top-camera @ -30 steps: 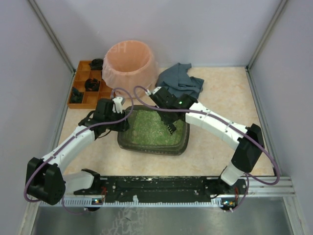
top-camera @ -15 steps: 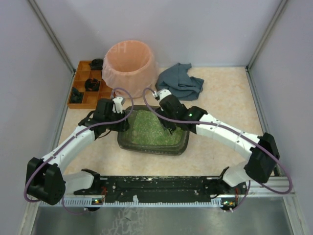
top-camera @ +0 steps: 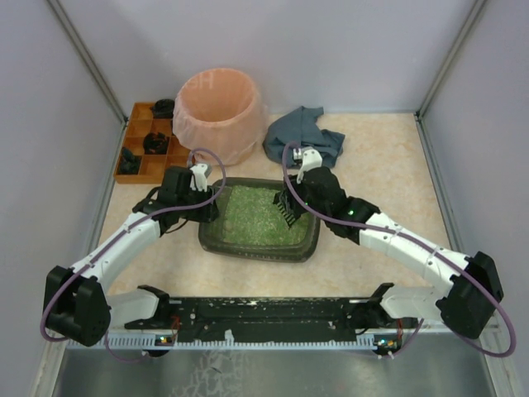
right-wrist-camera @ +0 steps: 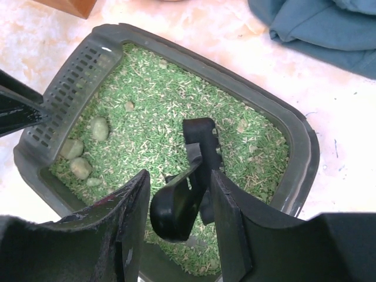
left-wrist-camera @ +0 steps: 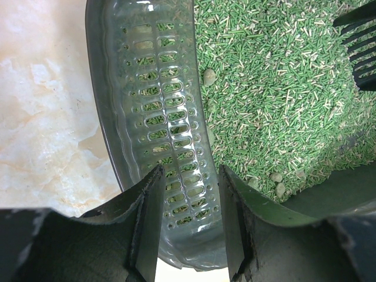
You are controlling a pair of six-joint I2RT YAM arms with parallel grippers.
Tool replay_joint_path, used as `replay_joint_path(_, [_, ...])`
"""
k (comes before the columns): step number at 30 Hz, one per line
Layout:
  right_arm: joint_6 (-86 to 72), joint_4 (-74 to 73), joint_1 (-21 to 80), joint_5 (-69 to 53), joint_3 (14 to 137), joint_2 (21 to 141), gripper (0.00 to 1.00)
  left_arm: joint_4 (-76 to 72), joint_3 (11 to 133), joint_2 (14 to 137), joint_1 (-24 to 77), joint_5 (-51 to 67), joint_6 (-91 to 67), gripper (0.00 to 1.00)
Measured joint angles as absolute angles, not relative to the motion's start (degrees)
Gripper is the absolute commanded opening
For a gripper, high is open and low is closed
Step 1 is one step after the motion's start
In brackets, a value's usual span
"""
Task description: Clean the litter box
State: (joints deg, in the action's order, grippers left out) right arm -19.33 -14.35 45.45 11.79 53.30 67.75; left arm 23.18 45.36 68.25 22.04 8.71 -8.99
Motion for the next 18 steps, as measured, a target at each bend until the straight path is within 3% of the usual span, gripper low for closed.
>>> replay_joint_path(12, [-17.6,-13.7,45.5,9.5,53.5,70.8,0.35,23.2,45.4,68.4,22.0,8.7,-9.0,0.47])
replay_joint_path(18, [-16.4,-15.2,45.5,9.8,54.3,71.5,0.14,23.2,45.4,68.6,22.0,8.7,-9.0,0.48])
